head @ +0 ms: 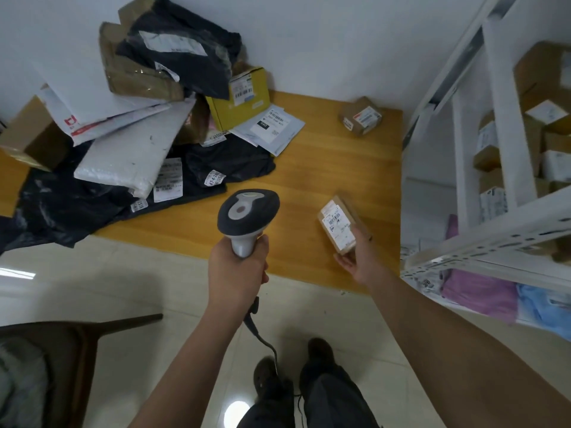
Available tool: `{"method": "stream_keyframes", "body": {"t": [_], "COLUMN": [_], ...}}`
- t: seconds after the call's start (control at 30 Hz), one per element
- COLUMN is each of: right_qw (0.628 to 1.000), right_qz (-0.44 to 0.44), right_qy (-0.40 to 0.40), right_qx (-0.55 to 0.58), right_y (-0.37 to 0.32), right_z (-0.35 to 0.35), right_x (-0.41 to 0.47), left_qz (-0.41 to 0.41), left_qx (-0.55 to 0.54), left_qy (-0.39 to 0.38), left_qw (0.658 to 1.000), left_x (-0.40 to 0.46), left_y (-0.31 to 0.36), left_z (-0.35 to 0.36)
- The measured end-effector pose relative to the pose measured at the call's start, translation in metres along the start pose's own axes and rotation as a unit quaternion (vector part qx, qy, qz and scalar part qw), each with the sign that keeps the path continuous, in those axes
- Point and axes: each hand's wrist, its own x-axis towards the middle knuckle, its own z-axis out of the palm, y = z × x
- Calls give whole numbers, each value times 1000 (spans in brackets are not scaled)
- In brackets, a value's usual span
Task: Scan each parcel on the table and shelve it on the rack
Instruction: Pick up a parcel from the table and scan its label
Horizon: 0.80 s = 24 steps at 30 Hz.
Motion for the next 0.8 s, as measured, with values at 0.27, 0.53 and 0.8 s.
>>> {"method": "stream_keyframes", "body": {"t": [0.27, 0.53, 0.8], "right_qw": [997, 978, 966], "right_qz": [-38, -74, -43], "right_qy": [-54, -173, -252], "right_qx": [-49, -88, -31], "right_y": [-24, -54, -54], "right_z": [-10, 19, 49], "right_x": [-5, -26, -37], "left_qz": [7, 6, 1], "left_qx": [11, -30, -40], "left_qy": [-2, 14, 55], "left_qw": [1000, 999, 998], "left_x": [-24, -57, -69], "left_y": [10, 32, 48], "left_z": [24, 53, 69]}}
